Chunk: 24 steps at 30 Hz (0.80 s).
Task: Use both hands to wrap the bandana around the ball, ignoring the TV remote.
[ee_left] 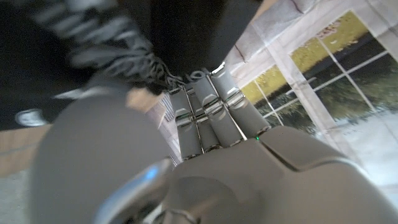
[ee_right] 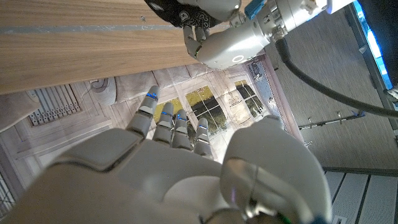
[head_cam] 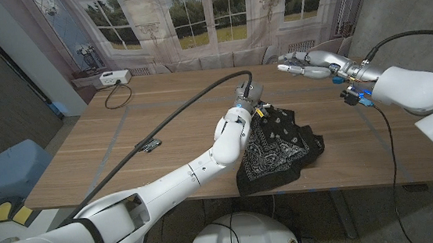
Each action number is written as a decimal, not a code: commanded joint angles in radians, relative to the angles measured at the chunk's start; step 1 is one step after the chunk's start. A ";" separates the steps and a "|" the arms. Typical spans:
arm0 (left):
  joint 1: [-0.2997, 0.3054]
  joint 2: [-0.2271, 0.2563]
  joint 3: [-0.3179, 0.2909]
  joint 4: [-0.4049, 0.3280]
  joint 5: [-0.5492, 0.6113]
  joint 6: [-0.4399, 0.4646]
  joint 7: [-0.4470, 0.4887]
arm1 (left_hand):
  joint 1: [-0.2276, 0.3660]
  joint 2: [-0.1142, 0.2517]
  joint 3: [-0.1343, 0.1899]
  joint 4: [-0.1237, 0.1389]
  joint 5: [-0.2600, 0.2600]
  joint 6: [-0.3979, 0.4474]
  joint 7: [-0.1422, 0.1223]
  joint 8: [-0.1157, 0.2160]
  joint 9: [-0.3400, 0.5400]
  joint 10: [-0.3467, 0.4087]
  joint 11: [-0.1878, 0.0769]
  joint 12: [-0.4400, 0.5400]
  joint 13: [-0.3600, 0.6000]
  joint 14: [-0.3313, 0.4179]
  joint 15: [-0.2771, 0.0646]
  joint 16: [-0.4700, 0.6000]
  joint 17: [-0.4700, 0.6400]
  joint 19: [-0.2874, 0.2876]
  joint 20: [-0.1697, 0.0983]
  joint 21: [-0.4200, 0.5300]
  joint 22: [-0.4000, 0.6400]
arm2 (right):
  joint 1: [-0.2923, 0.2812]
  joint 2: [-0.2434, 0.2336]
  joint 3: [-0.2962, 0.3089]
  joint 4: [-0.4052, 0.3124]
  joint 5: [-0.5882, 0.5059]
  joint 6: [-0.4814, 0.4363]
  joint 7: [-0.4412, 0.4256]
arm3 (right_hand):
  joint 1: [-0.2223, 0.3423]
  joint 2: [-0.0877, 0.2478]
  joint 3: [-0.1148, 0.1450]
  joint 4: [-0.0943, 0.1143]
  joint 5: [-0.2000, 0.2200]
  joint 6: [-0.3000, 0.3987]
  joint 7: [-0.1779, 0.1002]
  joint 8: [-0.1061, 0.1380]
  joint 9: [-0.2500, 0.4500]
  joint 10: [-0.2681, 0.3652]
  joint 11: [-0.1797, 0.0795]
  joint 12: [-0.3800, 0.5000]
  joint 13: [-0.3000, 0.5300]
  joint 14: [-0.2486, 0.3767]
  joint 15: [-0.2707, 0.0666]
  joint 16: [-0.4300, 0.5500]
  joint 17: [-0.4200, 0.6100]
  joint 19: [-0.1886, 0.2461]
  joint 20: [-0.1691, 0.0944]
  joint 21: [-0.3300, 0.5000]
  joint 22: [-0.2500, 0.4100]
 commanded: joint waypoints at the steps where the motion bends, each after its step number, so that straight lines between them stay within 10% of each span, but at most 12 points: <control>1: -0.012 0.027 -0.015 -0.053 0.002 0.016 0.003 | 0.177 0.210 0.004 0.009 0.008 0.010 -0.010 0.003 -0.002 0.013 -0.009 -0.001 0.004 0.010 -0.003 -0.005 0.011 0.006 -0.053 0.019 0.001 | 0.005 -0.006 -0.011 -0.019 -0.010 -0.010 -0.019 | 0.005 0.002 -0.002 -0.004 -0.004 0.011 -0.002 0.000 0.002 0.013 -0.001 -0.002 0.001 0.010 -0.001 0.004 0.000 0.006 -0.011 0.000 0.002; 9: -0.057 0.041 0.007 -0.091 0.061 -0.007 -0.275 | 0.020 0.187 -0.024 0.067 -0.008 -0.109 -0.092 -0.059 -0.016 -0.007 -0.061 -0.071 -0.049 0.015 -0.013 -0.121 -0.059 -0.007 -0.031 0.078 -0.013 | 0.008 0.000 -0.017 -0.015 -0.009 0.029 -0.026 | -0.007 0.006 -0.007 0.003 -0.009 0.020 -0.004 0.001 0.002 0.024 -0.004 0.000 0.000 0.029 -0.010 0.010 -0.004 0.028 -0.019 0.005 0.003; 11: -0.051 0.040 -0.009 -0.106 0.042 -0.014 -0.313 | -0.207 0.143 -0.102 0.163 -0.030 -0.169 -0.132 -0.107 -0.039 -0.027 -0.071 -0.118 -0.089 -0.026 -0.002 -0.185 -0.109 -0.023 0.011 0.072 -0.027 | 0.015 -0.004 -0.023 -0.015 -0.008 0.023 -0.024 | -0.008 0.006 -0.008 0.003 -0.009 0.021 -0.005 0.001 0.002 0.025 -0.004 0.000 0.000 0.031 -0.011 0.011 -0.004 0.030 -0.019 0.006 0.003; 13: -0.058 0.037 -0.004 -0.108 0.070 -0.011 -0.363 | -0.314 0.101 -0.143 0.196 -0.026 -0.317 -0.196 -0.203 -0.070 -0.136 -0.057 -0.195 -0.118 -0.184 0.015 -0.274 -0.152 -0.090 0.087 0.031 -0.029 | 0.023 -0.006 -0.029 -0.012 -0.003 0.017 -0.022 | -0.008 0.006 -0.008 0.004 -0.010 0.023 -0.006 0.002 0.002 0.025 -0.005 0.000 0.000 0.032 -0.012 0.011 -0.005 0.032 -0.021 0.006 0.003; 17: -0.029 0.036 -0.056 -0.157 0.010 -0.006 -0.375 | -0.567 0.068 -0.234 0.299 -0.017 -0.585 -0.228 -0.344 -0.088 -0.328 0.006 -0.342 -0.153 -0.417 0.101 -0.329 -0.207 -0.221 0.226 -0.096 -0.033 | 0.036 -0.010 -0.042 -0.004 0.001 0.017 -0.028 | -0.008 0.007 -0.009 0.003 -0.011 0.024 -0.006 0.002 0.002 0.026 -0.004 0.000 -0.001 0.033 -0.013 0.011 -0.006 0.033 -0.022 0.006 0.003; 21: -0.071 0.045 -0.055 -0.202 0.034 -0.003 -0.556 | -0.663 0.078 -0.265 0.319 -0.015 -0.680 -0.243 -0.357 -0.089 -0.436 0.068 -0.411 -0.150 -0.598 0.209 -0.336 -0.234 -0.389 0.371 -0.217 -0.030 | 0.043 -0.015 -0.051 -0.002 -0.001 0.024 -0.037 | -0.007 0.006 -0.009 0.003 -0.012 0.025 -0.006 0.001 0.002 0.027 -0.004 -0.001 -0.001 0.033 -0.014 0.010 -0.007 0.034 -0.022 0.005 0.003; 24: -0.139 0.035 -0.027 -0.189 0.084 -0.045 -0.757 | -0.700 0.069 -0.284 0.313 -0.012 -0.798 -0.274 -0.371 -0.091 -0.532 0.079 -0.459 -0.147 -0.720 0.242 -0.342 -0.251 -0.436 0.379 -0.275 -0.028 | 0.048 -0.019 -0.059 -0.003 -0.003 0.030 -0.043 | -0.007 0.007 -0.010 0.003 -0.012 0.026 -0.006 0.001 0.002 0.026 -0.005 -0.002 -0.001 0.035 -0.014 0.010 -0.008 0.035 -0.021 0.005 0.003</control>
